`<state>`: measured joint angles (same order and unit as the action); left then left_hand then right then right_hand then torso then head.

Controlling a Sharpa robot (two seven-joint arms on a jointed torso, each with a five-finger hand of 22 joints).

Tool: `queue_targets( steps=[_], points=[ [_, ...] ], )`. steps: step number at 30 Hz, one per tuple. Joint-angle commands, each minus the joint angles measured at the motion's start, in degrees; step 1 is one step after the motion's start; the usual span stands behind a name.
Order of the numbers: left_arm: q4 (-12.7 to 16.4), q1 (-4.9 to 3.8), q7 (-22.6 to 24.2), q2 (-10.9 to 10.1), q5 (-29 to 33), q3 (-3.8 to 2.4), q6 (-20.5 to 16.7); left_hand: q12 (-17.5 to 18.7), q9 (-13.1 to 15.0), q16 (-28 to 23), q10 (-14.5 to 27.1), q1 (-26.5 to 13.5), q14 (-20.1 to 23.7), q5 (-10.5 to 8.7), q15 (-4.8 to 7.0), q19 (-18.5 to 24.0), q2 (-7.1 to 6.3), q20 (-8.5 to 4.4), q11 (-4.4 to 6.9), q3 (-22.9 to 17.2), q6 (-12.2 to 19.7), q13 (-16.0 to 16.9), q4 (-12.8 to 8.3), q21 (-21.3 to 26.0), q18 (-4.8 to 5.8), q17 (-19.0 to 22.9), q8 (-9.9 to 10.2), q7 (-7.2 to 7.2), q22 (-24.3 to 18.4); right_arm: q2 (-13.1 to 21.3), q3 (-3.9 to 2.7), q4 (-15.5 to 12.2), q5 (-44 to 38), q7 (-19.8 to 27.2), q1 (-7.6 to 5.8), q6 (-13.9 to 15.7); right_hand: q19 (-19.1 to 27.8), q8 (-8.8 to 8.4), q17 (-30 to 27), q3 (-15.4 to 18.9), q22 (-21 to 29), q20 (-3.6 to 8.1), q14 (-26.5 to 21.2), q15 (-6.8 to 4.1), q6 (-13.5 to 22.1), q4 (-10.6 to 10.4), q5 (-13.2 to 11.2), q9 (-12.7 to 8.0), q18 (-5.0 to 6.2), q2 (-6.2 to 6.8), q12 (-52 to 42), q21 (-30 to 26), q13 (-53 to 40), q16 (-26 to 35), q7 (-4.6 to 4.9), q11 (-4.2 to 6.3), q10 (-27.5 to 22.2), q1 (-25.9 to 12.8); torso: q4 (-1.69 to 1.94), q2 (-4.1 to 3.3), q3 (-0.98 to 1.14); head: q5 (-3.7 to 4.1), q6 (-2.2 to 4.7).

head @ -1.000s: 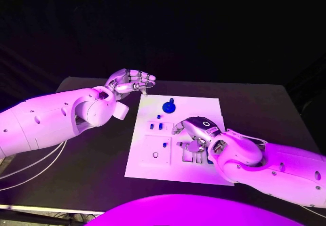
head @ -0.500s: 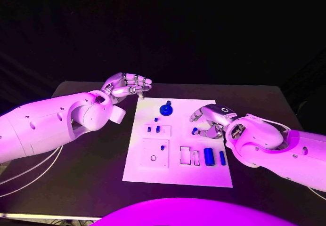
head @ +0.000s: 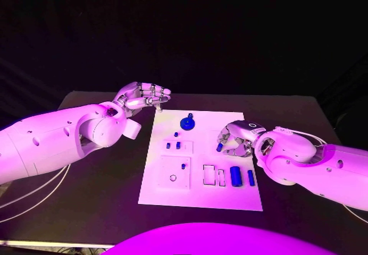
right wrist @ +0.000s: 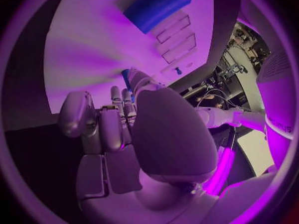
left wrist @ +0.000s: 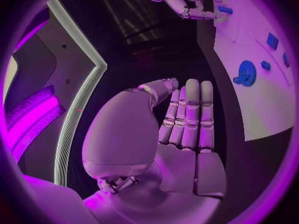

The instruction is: Assemble the parts on the task board

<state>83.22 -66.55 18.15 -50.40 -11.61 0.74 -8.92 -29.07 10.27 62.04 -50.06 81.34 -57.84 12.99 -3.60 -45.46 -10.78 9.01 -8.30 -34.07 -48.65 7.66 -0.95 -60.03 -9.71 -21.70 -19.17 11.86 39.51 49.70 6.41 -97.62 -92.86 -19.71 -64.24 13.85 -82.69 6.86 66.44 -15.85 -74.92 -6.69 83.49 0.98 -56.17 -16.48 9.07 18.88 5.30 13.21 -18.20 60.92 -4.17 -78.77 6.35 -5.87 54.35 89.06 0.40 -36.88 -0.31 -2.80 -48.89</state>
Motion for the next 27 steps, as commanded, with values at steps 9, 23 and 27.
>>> queue_targets(
  steps=[9, 23, 27],
  points=[
    [0.1, -0.05, 0.3, 0.0, 0.4, -0.04, 0.9, -0.4, 0.0, -0.3, 0.2, 0.1, 0.2, 0.23, -0.06, 0.4, 0.42, 0.05, 0.00, 0.3, 0.0, 0.0, -0.1, 0.3, -0.89, 0.0, -0.3, 0.16, 0.0, -1.4, 0.12, 0.8, 0.2, 1.6, 0.24, 2.0, -2.2, 0.69, 3.3, -5.5, -7.1, 1.16, 2.3, -1.03, -2.5, 0.0, 0.5, 0.1, -1.27, 0.63, 0.7, 5.7, 0.4, -1.9, 0.55, 1.25, 5.7, -1.6, 0.01, 0.03, -0.08, 0.06, -0.27],
    [0.2, -0.05, 0.1, -0.2, 0.4, -0.04, 1.0, -0.4, -0.1, -0.4, 0.3, 0.0, 0.2, 0.23, -0.07, 0.4, 0.50, 0.06, -0.01, 0.3, 0.1, -0.1, -0.1, 0.3, -0.89, 0.1, -0.3, 0.16, -0.1, -2.3, 0.26, 1.8, -0.5, 0.7, 0.52, 1.0, -3.4, 2.10, 4.8, -10.0, -8.9, 2.20, 3.0, -2.05, -5.2, 0.9, 0.4, 1.1, -2.06, 0.12, 1.4, 10.4, -0.2, -2.7, 0.52, 2.51, 11.8, -1.8, 0.01, 0.04, -0.05, 0.05, -0.44],
    [0.2, -0.06, 0.1, -0.2, 0.4, -0.04, 1.1, -0.4, -0.1, -0.4, 0.3, 0.0, 0.2, 0.23, -0.07, 0.4, 0.50, 0.06, -0.01, 0.3, 0.1, -0.1, -0.1, 0.3, -0.89, 0.1, -0.3, 0.16, -0.1, -2.4, 0.28, 1.8, -1.6, 0.2, 0.57, 0.8, -3.9, 3.78, 5.0, -11.9, -9.8, 2.88, 3.1, -2.78, -7.6, 2.3, 0.3, 2.2, -2.42, -1.09, 1.9, 12.6, -0.7, -2.7, -0.22, 3.45, 15.2, -1.5, -0.01, 0.06, -0.06, 0.10, -0.48]
  ],
)
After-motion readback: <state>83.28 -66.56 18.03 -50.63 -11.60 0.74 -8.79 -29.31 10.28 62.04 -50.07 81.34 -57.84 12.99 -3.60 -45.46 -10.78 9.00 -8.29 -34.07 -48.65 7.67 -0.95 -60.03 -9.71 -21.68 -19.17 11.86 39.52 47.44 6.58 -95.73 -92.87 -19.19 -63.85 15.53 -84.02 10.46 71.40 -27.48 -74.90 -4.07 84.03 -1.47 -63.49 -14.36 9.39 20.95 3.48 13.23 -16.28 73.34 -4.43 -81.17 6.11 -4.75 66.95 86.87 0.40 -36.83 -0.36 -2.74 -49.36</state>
